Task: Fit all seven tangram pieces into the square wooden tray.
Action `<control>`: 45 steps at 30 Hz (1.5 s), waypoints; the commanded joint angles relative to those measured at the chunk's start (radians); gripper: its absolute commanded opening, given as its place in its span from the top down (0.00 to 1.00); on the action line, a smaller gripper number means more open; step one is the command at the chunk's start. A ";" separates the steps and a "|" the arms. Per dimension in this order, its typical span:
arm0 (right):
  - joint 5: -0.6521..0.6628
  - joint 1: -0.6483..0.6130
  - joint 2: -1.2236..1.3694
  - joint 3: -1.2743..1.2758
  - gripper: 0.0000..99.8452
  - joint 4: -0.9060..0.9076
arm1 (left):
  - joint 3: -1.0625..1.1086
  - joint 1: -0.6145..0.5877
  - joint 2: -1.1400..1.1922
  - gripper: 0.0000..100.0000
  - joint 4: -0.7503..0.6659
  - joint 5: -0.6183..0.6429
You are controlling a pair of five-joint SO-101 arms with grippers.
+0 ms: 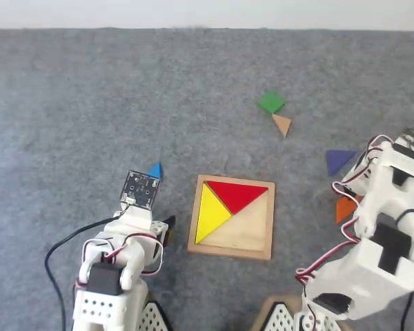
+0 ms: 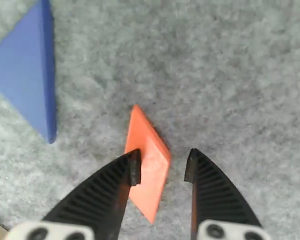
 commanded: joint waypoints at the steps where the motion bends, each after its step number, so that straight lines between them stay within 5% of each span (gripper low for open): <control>1: 0.054 -0.042 0.008 0.006 0.83 -0.015 | -0.007 0.006 -0.008 0.79 -0.005 -0.002; 22: 0.068 -0.179 -0.002 -0.089 0.84 0.050 | -0.007 0.006 -0.008 0.79 -0.005 -0.002; 37: 0.212 -0.213 0.050 -0.075 0.84 0.048 | -0.007 0.006 -0.008 0.79 -0.005 -0.002; 45: 0.230 -0.211 0.045 -0.038 0.99 -0.002 | -0.007 0.006 -0.008 0.79 -0.005 -0.002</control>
